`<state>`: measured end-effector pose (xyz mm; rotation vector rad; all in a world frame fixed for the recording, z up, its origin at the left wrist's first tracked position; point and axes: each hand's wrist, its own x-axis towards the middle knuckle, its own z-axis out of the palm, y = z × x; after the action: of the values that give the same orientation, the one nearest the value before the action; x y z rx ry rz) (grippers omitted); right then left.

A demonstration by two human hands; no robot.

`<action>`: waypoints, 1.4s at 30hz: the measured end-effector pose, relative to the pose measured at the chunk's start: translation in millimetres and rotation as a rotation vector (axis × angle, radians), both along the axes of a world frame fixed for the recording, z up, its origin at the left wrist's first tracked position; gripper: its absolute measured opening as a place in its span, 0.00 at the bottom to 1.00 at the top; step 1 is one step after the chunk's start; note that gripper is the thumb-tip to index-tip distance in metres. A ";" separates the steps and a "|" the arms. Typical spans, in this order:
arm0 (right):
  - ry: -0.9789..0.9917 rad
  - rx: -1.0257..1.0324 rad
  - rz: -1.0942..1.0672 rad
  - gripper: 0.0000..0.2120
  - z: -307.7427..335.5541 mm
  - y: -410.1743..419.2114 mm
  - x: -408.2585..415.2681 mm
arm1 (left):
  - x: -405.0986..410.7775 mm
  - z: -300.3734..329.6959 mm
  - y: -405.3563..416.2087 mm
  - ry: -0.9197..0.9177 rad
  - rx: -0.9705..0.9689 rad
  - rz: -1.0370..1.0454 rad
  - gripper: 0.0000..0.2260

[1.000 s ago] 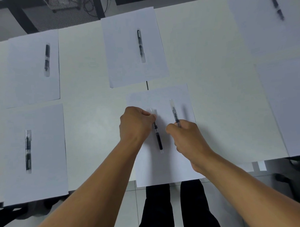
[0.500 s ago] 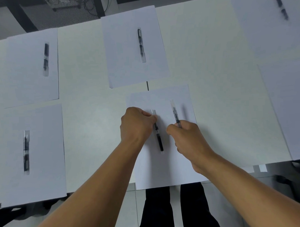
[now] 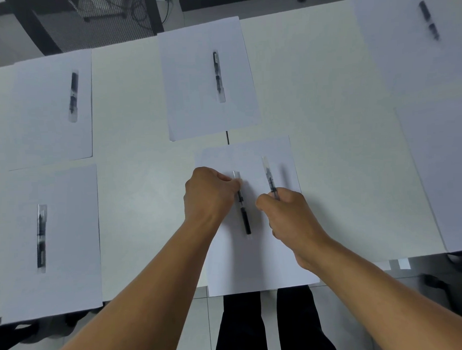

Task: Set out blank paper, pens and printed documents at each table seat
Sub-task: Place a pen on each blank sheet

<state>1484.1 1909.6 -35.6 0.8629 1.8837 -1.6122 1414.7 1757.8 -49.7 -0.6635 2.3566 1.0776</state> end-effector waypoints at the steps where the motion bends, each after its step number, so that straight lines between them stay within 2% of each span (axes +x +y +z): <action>1: 0.004 0.000 0.000 0.16 1.1 0.0 -0.8 | -0.5 1.9 -0.1 0.000 0.002 0.000 0.16; 6: 0.018 -0.001 -0.002 0.18 8.6 -0.7 -4.5 | -2.9 14.4 -1.9 0.020 0.008 -0.025 0.15; 9: 0.038 -0.008 -0.013 0.16 19.1 -0.9 -7.3 | -5.9 29.0 -1.6 0.035 0.018 -0.048 0.09; 15: 0.091 -0.004 -0.021 0.16 50.5 2.6 -11.9 | -9.9 67.1 0.0 0.109 0.068 -0.047 0.15; 19: 0.144 0.018 -0.036 0.15 83.2 6.5 -12.4 | -12.8 104.6 5.4 0.196 0.082 -0.068 0.13; 27: 0.277 0.105 -0.124 0.10 159.6 25.0 -1.5 | -10.6 185.5 35.7 0.360 0.183 -0.166 0.13; 30: 0.313 0.134 -0.172 0.04 184.8 37.9 4.3 | -7.5 216.6 56.6 0.409 0.235 -0.212 0.13; 42: 0.398 0.208 -0.345 0.07 251.9 102.9 43.7 | 18.0 295.3 128.7 0.514 0.314 -0.364 0.15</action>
<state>1527.8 2012.6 216.3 1.0620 2.3088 -1.9301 1432.7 1886.5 245.6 0.1774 2.4871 1.5280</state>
